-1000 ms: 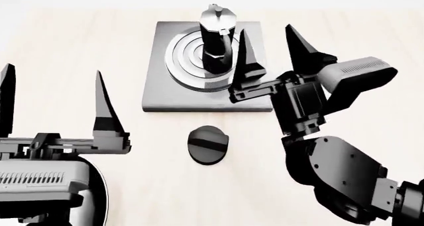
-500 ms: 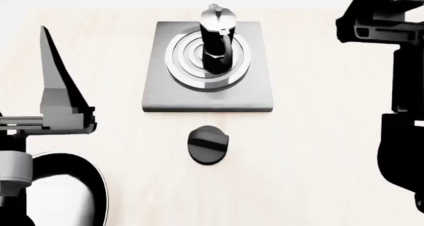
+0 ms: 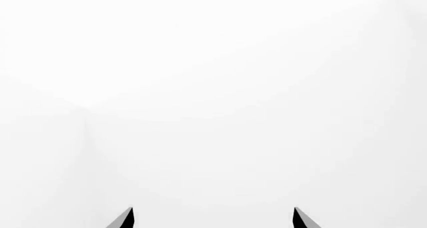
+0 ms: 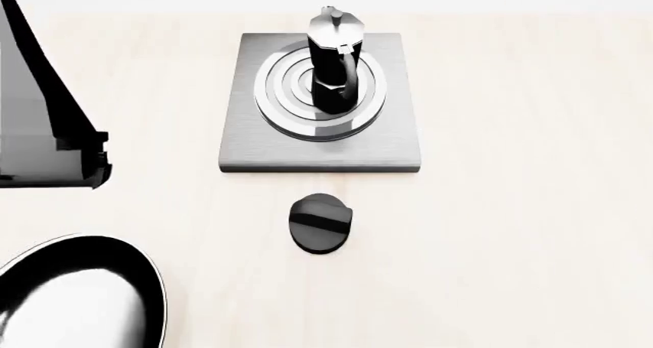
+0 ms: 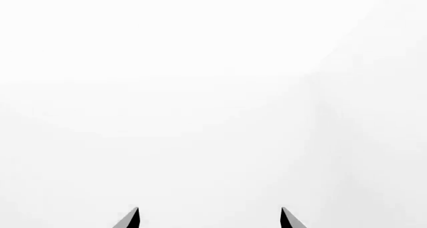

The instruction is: Turn on the stove and put the moka pot on it.

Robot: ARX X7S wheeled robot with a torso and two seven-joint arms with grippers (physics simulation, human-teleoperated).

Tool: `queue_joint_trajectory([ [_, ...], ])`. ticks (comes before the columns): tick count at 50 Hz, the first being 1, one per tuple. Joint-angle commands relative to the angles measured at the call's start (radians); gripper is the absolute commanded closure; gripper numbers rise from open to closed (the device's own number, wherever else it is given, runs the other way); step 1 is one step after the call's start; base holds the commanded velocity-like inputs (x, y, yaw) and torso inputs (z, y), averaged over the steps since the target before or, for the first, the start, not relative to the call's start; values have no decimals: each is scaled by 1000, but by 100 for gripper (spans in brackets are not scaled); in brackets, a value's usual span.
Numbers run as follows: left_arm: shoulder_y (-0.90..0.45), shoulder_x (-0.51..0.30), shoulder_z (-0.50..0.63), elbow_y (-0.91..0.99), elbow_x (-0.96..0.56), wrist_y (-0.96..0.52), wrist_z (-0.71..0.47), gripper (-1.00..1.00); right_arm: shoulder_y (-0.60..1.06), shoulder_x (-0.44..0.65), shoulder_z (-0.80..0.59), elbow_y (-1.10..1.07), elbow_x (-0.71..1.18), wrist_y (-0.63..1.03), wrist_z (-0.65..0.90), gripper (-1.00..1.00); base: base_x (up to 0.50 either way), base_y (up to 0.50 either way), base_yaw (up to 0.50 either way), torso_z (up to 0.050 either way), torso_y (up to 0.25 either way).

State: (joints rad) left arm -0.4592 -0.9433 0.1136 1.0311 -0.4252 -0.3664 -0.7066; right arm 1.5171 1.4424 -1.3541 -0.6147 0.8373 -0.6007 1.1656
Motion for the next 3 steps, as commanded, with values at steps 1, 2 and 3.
queue_joint_trajectory([
  [1,-133,-245,179,15,-110,87,-235,-100,19,128,28,-84,-9,10,33,-100,0,0,0,0,0],
  [2,-154,-260,204,15,-112,93,-247,-100,21,128,30,-89,-15,16,41,-100,0,0,0,0,0],
  [3,-167,-271,224,15,-114,101,-259,-100,21,128,31,-90,-16,13,44,-100,0,0,0,0,0],
])
